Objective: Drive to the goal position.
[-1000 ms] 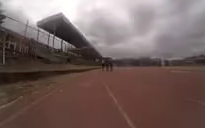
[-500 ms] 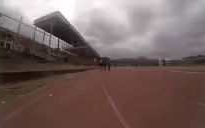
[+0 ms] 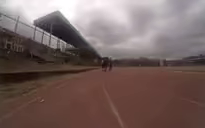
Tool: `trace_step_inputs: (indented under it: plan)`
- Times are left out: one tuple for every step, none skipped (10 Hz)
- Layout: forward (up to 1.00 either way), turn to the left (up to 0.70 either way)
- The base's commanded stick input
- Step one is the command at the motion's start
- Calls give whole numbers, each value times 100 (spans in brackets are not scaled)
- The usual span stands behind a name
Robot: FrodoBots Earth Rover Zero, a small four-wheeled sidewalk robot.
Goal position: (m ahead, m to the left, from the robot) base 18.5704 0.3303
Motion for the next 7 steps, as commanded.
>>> trace_step_inputs:
  plan:
    - [70, 0]
    - [70, 0]
    - [70, 0]
    - [70, 0]
    - [70, 0]
    - [70, 0]
    - [70, 0]
